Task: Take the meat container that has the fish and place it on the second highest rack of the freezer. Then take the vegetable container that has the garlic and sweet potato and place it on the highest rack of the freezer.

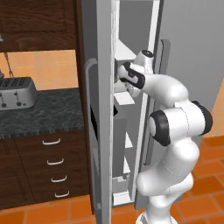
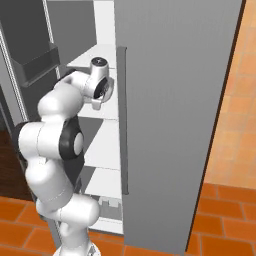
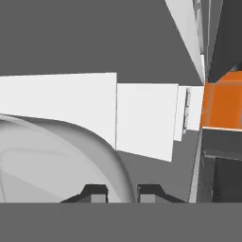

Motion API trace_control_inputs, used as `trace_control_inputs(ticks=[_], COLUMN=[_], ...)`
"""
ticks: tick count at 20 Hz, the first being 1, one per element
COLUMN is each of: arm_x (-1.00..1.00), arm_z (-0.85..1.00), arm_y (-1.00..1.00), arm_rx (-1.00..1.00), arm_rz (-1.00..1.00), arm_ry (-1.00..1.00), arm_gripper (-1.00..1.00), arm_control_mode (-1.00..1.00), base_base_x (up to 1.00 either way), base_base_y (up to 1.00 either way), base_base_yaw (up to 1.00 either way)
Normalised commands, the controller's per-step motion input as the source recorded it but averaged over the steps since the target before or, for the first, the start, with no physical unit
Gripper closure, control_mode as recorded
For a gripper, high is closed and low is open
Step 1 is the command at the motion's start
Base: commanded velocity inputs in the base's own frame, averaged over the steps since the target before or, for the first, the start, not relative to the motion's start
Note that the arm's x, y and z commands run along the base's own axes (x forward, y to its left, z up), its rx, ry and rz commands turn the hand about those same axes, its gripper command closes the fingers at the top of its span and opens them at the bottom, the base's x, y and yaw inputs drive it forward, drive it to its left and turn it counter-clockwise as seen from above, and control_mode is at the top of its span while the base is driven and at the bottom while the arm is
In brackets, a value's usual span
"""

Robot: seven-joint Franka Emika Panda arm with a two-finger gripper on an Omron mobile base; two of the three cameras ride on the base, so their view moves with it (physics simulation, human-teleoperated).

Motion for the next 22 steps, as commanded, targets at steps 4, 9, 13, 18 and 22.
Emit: trace_control_inputs(ticks=[4, 9, 13, 18, 22], arm_x=[0.47, 0.45, 0.51, 0.58, 0.68], arm_z=[-0.51, -0.57, -0.51, -0.41, -0.25], arm_y=[0.0, 0.0, 0.0, 0.01, 0.01], arm_rx=[0.0, 0.0, 0.0, 0.0, 0.0], arm_rz=[-0.03, -0.03, -0.02, -0.01, 0.0], arm_ry=[0.05, 0.03, 0.04, 0.05, 0.01], arm_gripper=[1.0, 1.0, 1.0, 1.0, 1.0], arm_control_mode=[-1.0, -1.0, -1.0, -1.0, -1.0], base_base_x=[0.0, 0.0, 0.0, 0.0, 0.0], base_base_y=[0.0, 0.0, 0.0, 0.0, 0.0], base_base_yaw=[0.0, 0.0, 0.0, 0.0, 0.0])
